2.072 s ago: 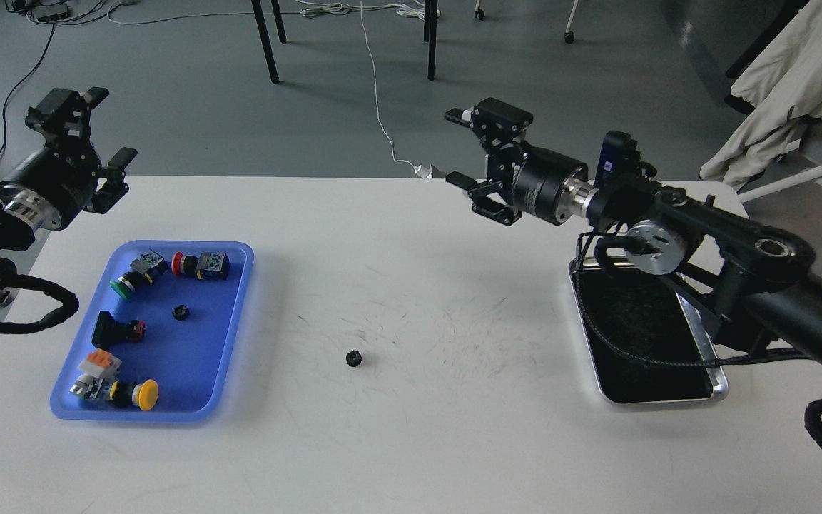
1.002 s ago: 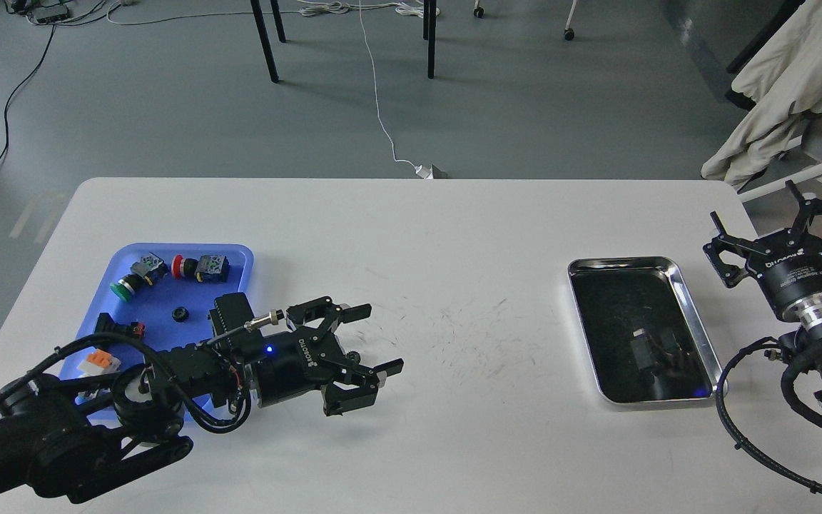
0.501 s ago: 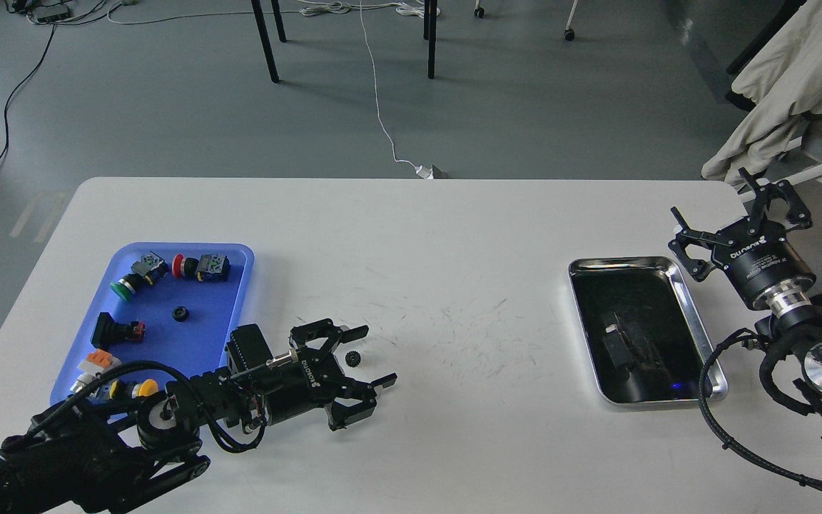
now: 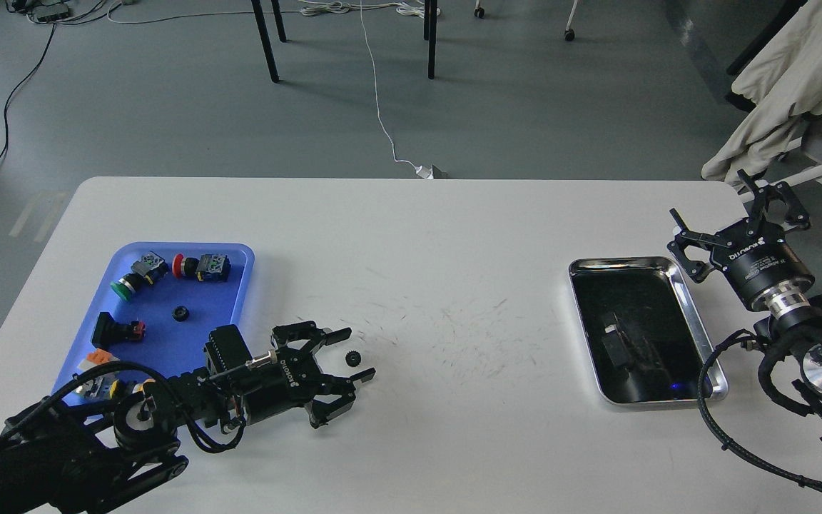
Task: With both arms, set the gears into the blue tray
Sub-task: 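Reach the left gripper to the black part and grasp it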
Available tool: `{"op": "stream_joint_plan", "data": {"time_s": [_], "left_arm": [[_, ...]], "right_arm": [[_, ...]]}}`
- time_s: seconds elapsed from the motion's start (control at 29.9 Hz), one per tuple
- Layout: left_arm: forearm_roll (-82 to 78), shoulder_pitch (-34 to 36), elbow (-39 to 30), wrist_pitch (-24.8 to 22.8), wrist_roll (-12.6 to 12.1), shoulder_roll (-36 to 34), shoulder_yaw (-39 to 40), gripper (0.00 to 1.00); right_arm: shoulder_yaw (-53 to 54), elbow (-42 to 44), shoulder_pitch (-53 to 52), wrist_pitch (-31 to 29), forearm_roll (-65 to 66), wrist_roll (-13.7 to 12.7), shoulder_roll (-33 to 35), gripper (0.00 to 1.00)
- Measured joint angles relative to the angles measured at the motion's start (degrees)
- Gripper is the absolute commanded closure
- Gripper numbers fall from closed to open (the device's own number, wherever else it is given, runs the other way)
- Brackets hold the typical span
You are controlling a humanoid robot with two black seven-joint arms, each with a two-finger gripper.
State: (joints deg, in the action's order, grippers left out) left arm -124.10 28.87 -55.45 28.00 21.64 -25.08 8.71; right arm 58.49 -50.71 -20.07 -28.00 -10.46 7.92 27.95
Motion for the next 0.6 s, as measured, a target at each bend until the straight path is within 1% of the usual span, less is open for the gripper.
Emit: {"op": "stream_joint_plan", "data": {"time_s": [0.23, 0.33, 0.4, 0.5, 0.57, 0.6], "left_arm": [[0.05, -0.72, 0.65, 0.00, 0.57, -0.48, 0.00, 0.41], [0.06, -0.85, 1.26, 0.06, 0.84, -0.20, 0.01, 0.49], [0.05, -0.90, 1.53, 0.07, 0.88, -0.09, 0.01, 0.52], [0.05, -0.92, 1.71, 0.06, 0.88, 0.17, 0.01, 0.62], [0.04, -0.92, 1.72, 0.04, 0.82, 0.32, 0.01, 0.76], [0.03, -0.92, 1.73, 0.03, 0.75, 0.35, 0.02, 0.80]], "right_arm": [[-0.01, -0.01, 0.11, 0.00, 0.00, 0.00, 0.00, 0.04], [-0.03, -0.15, 0.11, 0.00, 0.00, 0.00, 0.00, 0.04], [-0.04, -0.16, 0.12, 0.00, 0.00, 0.00, 0.00, 0.04], [-0.04, -0.17, 0.13, 0.00, 0.00, 0.00, -0.01, 0.04], [-0.04, -0.17, 0.14, 0.00, 0.00, 0.00, -0.21, 0.04], [-0.02, -0.18, 0.14, 0.00, 0.00, 0.00, -0.37, 0.04]]}}
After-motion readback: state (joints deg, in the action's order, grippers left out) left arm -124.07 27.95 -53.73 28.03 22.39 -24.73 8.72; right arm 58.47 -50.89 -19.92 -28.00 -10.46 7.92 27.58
